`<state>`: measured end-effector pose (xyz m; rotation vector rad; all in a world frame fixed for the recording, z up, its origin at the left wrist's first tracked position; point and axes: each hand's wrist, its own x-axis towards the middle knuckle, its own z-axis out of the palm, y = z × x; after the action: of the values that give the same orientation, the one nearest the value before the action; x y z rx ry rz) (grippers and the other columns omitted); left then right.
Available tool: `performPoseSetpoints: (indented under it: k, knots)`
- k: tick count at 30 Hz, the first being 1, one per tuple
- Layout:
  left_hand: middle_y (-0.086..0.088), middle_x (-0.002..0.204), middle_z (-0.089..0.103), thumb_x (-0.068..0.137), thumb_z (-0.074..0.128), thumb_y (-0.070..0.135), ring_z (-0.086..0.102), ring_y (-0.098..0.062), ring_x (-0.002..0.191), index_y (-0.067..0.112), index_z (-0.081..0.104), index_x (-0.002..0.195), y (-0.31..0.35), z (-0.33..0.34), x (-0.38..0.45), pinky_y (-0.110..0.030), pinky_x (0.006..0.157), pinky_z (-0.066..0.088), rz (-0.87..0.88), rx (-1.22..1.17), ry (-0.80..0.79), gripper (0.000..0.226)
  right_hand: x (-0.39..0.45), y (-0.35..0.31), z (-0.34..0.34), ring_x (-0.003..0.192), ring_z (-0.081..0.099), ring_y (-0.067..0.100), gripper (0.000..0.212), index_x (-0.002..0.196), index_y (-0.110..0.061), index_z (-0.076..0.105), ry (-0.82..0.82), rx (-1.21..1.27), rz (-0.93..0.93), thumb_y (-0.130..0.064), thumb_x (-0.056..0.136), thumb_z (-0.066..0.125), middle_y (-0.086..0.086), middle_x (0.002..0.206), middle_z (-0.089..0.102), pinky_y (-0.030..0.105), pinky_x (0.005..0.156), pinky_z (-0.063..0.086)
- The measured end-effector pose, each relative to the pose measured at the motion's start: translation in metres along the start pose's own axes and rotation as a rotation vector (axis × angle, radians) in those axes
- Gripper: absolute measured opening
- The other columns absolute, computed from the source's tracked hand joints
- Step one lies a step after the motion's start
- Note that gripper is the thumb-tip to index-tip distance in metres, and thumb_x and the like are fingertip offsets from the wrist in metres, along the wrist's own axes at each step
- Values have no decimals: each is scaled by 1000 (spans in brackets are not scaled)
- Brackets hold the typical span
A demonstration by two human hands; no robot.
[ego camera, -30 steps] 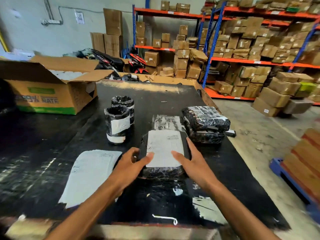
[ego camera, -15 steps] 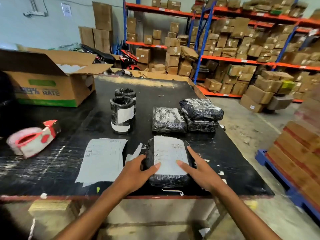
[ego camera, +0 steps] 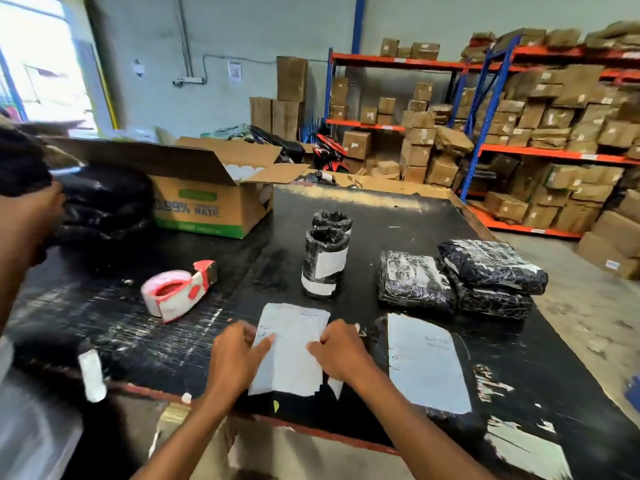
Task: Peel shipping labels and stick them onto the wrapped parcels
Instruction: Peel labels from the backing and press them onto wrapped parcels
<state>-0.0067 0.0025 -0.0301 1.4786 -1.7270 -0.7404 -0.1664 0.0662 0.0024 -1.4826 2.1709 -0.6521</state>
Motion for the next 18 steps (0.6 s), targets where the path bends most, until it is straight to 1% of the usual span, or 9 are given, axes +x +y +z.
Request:
performPoseSetpoints:
  k: [2,3,5,6,8,11,14,16,18]
  knots:
    - [-3,68,66,74,80,28,59,-20,65,6,64,72,0,-3,4,-34,60,46,-53,-103,12,28,2,1,5,47,33,15,46,52,-18,26,15,20,12,-20,86,57,-1,53,28,18,39,21]
    - [-3,64,64,74,80,27,56,-19,61,4,64,70,0,-3,6,-32,57,44,-65,-143,4,28,3,3,6,47,43,16,45,51,-17,27,16,41,20,-18,86,57,-1,52,30,18,39,25]
    - [-3,58,59,76,78,26,51,-19,57,1,64,68,-1,-2,10,-31,54,40,-65,-184,-22,30,3,7,6,62,65,29,43,50,-16,29,3,105,46,-17,84,57,0,49,32,22,43,32]
    - [-3,56,57,78,76,26,48,-18,54,0,64,67,-1,-4,12,-31,53,39,-48,-172,-28,31,3,8,6,67,69,35,44,49,-15,29,3,134,50,-17,83,57,1,48,31,23,45,33]
    - [1,52,55,83,72,26,45,-13,50,4,66,65,0,-9,18,-30,52,37,31,-75,-6,29,4,11,3,58,65,36,41,48,-12,30,19,136,26,-17,80,56,3,47,33,26,50,35]
    - [3,59,60,85,69,24,54,-10,57,11,75,75,10,-22,22,-27,55,38,156,23,87,17,-1,16,-6,52,46,20,32,57,6,49,73,184,-38,-20,77,51,11,55,45,31,51,42]
    - [-3,74,70,85,69,19,66,-19,76,9,74,81,28,-30,19,-26,62,47,98,-218,64,12,-7,14,-17,55,53,28,38,72,6,63,109,320,-76,-28,86,55,19,65,62,46,69,56]
    - [-9,83,72,86,67,18,65,-16,78,3,71,84,48,-35,14,-19,62,48,62,-395,0,16,-16,8,-30,69,65,18,36,77,-1,70,45,479,-72,-31,92,57,13,77,70,44,80,56]
    - [-11,85,73,87,66,18,65,-15,77,-1,70,88,69,-38,6,-13,59,50,59,-522,-37,19,-28,1,-45,85,71,16,29,89,-9,73,-67,643,-56,-33,93,57,7,90,74,34,84,58]
